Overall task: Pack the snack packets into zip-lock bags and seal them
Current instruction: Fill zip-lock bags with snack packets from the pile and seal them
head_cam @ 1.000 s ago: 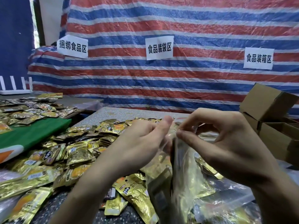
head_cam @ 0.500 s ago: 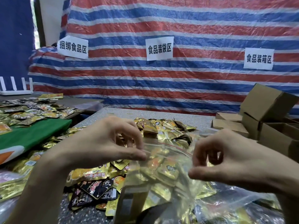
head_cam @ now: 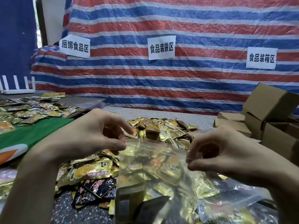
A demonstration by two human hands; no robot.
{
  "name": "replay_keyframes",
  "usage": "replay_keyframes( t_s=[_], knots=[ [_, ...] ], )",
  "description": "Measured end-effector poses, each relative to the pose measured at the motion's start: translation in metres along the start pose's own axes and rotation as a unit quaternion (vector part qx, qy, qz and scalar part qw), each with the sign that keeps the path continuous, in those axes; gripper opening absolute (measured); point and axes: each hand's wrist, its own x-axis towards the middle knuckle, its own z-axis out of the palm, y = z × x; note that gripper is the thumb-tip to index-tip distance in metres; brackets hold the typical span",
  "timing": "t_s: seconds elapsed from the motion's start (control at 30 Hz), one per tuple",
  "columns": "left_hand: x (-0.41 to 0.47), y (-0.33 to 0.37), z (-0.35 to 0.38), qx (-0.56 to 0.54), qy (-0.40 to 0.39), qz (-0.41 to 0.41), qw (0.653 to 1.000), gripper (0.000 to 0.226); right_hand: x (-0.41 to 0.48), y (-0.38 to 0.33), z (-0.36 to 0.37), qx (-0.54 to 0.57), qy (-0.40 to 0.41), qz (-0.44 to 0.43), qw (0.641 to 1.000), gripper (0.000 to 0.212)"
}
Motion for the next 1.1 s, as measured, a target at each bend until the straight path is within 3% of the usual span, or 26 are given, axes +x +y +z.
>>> replay_keyframes(
  t_s=[0.2, 0.33, 0.57, 0.67, 0.8, 0.97, 1.1],
  knots=[
    [0.004, -0.005, 0.000, 0.054, 0.015, -0.033, 0.998, 0.006, -0.002, 0.009, -0.004, 0.011, 0.040, 0.001, 0.999, 0.019],
    [0.005, -0.004, 0.002, 0.067, 0.017, -0.016, 0.997, 0.009, -0.005, 0.011, -0.007, 0.024, 0.033, 0.008, 0.999, 0.022],
    [0.011, -0.010, 0.006, 0.104, 0.087, 0.029, 0.990, 0.017, -0.008, 0.010, -0.013, 0.083, 0.064, 0.045, 0.993, 0.034],
    [0.013, -0.009, 0.008, 0.095, 0.068, 0.038, 0.992, 0.003, -0.006, 0.007, -0.011, 0.078, 0.085, 0.050, 0.992, 0.039],
    [0.011, -0.004, 0.006, 0.092, 0.033, 0.050, 0.994, 0.019, -0.007, 0.003, -0.012, 0.051, 0.081, 0.039, 0.995, 0.042],
    [0.010, 0.000, 0.011, 0.064, -0.004, 0.068, 0.996, 0.023, -0.021, -0.004, -0.014, -0.010, -0.011, 0.058, 0.998, 0.042],
    [0.012, 0.007, 0.021, 0.066, -0.037, 0.069, 0.995, 0.009, -0.002, -0.013, -0.002, -0.080, 0.017, 0.040, 0.996, 0.072]
  ],
)
